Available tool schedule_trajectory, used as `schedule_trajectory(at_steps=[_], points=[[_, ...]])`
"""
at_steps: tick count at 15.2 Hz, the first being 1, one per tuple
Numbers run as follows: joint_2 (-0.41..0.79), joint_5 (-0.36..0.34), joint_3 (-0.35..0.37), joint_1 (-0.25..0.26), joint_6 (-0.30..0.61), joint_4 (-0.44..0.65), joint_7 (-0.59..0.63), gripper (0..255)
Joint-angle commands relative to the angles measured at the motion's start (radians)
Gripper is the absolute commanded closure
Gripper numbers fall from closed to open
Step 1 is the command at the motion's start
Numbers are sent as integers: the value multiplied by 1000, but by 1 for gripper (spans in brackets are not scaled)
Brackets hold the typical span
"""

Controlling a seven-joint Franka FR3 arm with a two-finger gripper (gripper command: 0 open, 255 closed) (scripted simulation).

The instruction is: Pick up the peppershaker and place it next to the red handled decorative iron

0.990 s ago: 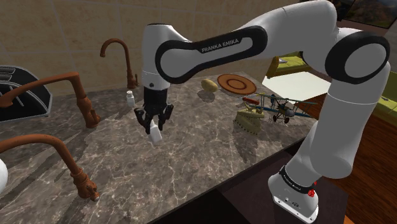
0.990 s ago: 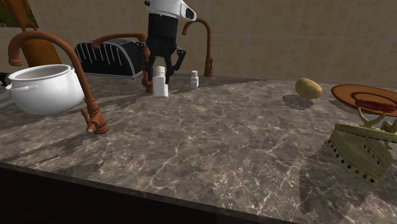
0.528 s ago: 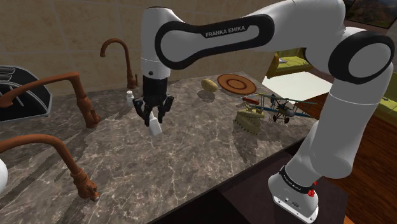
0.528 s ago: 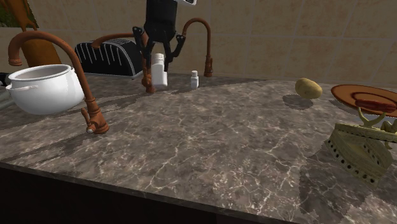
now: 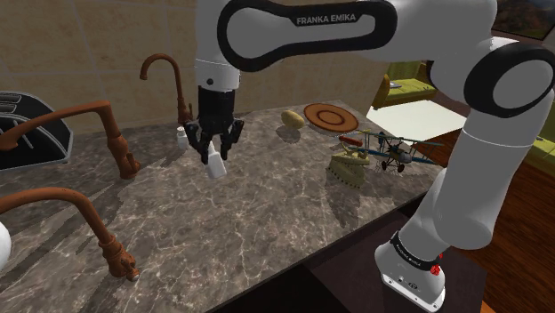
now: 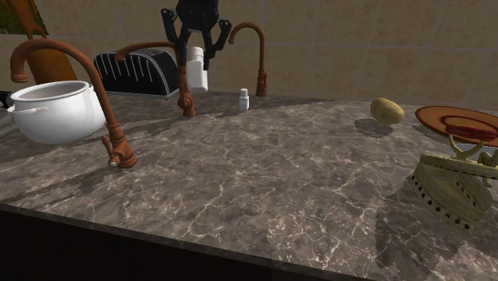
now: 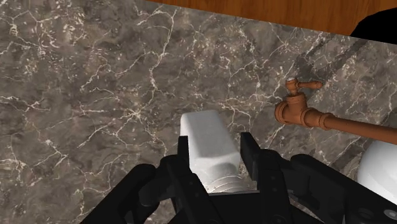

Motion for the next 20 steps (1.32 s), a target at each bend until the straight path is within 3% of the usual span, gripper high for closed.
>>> schedule_trajectory(at_steps=[1,5,13,20], points=[[-2,0,0,0,-24,22,4,255],[-3,-1,1,1,-64,62,11,255],[-298,113,-61,-108,-40,-276,-183,255],[-511,150,-155,-160,-72,-489,-347,255]])
